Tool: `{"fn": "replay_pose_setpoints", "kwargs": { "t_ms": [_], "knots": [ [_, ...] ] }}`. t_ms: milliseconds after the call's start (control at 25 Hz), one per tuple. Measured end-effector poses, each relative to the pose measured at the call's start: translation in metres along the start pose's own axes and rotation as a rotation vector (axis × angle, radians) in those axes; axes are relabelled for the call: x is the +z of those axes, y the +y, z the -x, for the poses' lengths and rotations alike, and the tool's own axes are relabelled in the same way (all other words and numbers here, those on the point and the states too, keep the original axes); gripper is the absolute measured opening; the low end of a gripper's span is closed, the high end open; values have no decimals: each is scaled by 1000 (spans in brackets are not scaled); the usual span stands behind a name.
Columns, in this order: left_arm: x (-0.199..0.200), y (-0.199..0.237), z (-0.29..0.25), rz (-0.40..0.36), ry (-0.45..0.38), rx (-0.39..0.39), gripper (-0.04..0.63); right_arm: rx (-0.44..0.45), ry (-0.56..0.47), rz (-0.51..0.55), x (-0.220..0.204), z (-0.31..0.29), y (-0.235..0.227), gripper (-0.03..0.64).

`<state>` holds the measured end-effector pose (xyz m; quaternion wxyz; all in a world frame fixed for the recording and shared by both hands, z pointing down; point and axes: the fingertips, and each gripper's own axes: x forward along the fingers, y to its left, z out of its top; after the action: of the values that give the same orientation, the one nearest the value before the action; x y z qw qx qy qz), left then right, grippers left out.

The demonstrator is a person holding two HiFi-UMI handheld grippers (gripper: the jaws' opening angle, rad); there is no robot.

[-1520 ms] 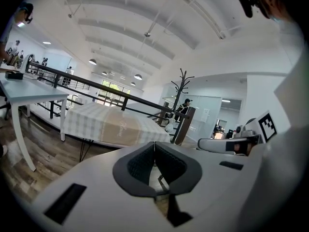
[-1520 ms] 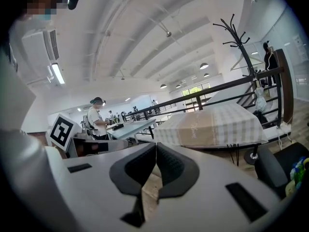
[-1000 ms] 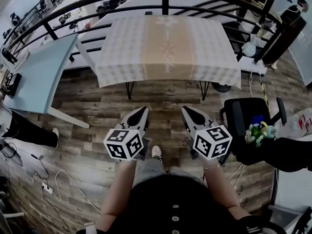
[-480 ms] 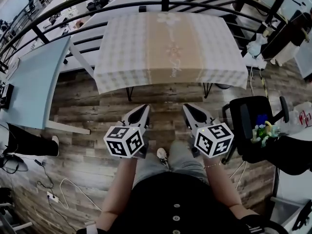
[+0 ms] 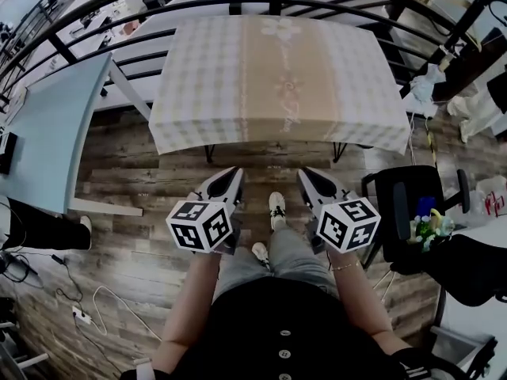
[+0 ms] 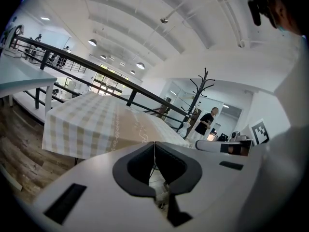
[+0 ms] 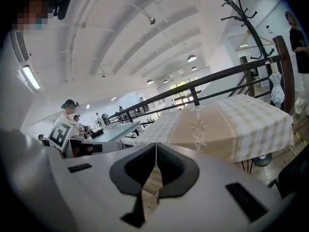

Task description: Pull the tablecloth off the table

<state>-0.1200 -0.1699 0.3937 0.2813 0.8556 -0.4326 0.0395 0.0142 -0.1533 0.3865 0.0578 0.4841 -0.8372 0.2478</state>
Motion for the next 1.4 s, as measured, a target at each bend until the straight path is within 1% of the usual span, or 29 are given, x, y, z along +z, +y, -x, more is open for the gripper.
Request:
{"fn": "replay_pose_setpoints", "kwargs": {
  "t_ms": [160,360,520,720,840,1080,1240,1400],
  "knots": [
    [11,15,-27,27,16,21,17,23,24,-11,13,-28,-19,28],
    [26,36,-77,41,33,41,17,36,52,-34,27,-69,-54,28],
    [35,52,-107,75,50,73,17,49,82,-54,38,-97,-81,28],
    [47,63,-138,138,39,115,17,83,98,-72,58,-121,-111,28],
    [51,69,-155,160,42,140,17,103,115,-86,64,-134,-126,29],
    [51,76,-175,186,48,179,17,123,146,-105,66,-150,-144,29],
    [44,81,-182,216,67,199,17,112,168,-132,59,-152,-153,29],
    [38,86,-187,239,89,201,17,100,195,-166,48,-155,-160,31]
  ]
}}
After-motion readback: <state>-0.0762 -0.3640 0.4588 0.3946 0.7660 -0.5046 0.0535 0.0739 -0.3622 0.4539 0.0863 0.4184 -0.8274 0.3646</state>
